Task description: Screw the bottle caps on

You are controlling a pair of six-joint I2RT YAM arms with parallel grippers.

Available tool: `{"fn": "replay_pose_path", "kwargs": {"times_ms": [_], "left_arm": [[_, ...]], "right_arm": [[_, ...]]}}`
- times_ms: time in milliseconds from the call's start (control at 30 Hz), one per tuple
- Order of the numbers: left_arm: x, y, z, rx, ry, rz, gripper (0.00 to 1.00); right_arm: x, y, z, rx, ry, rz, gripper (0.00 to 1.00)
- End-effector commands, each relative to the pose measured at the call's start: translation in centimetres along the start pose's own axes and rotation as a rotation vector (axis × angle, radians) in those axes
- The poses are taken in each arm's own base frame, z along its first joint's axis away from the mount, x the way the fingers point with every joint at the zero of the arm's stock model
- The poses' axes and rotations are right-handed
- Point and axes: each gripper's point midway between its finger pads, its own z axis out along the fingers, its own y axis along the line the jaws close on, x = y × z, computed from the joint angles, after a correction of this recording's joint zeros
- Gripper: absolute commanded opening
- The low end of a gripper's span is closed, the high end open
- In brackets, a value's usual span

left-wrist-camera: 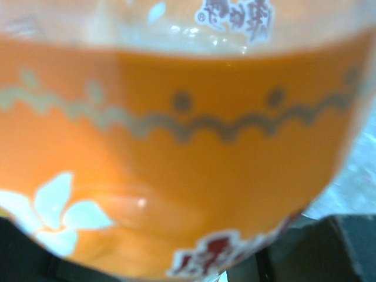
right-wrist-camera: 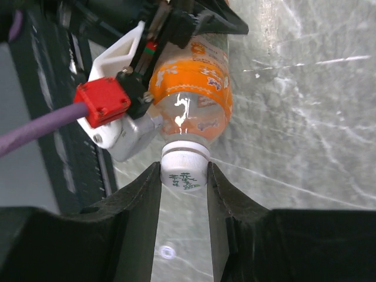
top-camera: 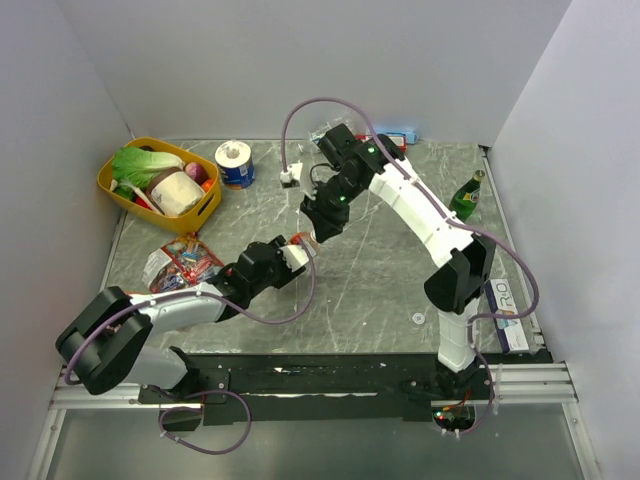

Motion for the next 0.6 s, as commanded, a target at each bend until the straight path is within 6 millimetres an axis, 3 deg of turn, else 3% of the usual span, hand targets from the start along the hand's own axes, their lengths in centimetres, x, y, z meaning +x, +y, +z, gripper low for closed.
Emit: {"fn": "replay_pose_path", "kwargs": {"times_ms": [0, 133, 167, 200, 267, 333, 367, 400, 500, 533, 567], "left_arm": [[-9.2, 4.2, 0.0, -0.177, -0.285, 0.010, 0.01], [-8.2, 3.3, 0.6, -0.139, -0.248, 0.008, 0.01], [-8.2, 2.8, 0.7, -0.109, -0.247, 0.009, 0.01], [-7.4, 2.3, 0.8, -0.084, -0.217, 0.013, 0.01], [-6.7, 0.9, 0.8, -0.002, -0.206, 0.020, 0.01], [-5.6, -0.3, 0.8, 0.064, -0.170, 0.026, 0.01], [-5.6, -1.5, 0.6, 0.148, -0.182, 0.033, 0.01], [-5.3, -1.9, 0.6, 0.177, -0.174, 0.038, 0.01], [-5.2, -4.2, -0.3, 0.353, -0.185, 0.025, 0.01], [-4.8, -5.2, -1.0, 0.441, -0.182, 0.034, 0.01], [-4.9, -4.9, -1.4, 0.490, -0.196, 0.038, 0.01]], "right_arm": [[2.0, 3.5, 0.0, -0.157, 0.098, 0.272, 0.00], [1.4, 2.7, -0.7, -0.109, 0.083, 0.268, 0.20], [0.8, 2.5, -1.4, -0.089, 0.059, 0.254, 0.38], [-0.2, 1.7, -2.9, -0.039, 0.009, 0.240, 0.46], [-2.1, 0.7, -5.2, 0.030, -0.084, 0.197, 0.73], [-3.5, -0.4, -7.7, 0.126, -0.165, 0.174, 0.92], [-4.2, 0.0, -9.5, 0.164, -0.216, 0.138, 0.99], [-4.8, -0.3, -10.0, 0.184, -0.249, 0.083, 0.99], [-4.6, 2.0, -11.3, 0.161, -0.298, -0.085, 0.99], [-4.8, 3.6, -11.5, 0.104, -0.330, -0.167, 0.97], [-3.5, 5.5, -11.6, 0.076, -0.327, -0.245, 0.91]]}}
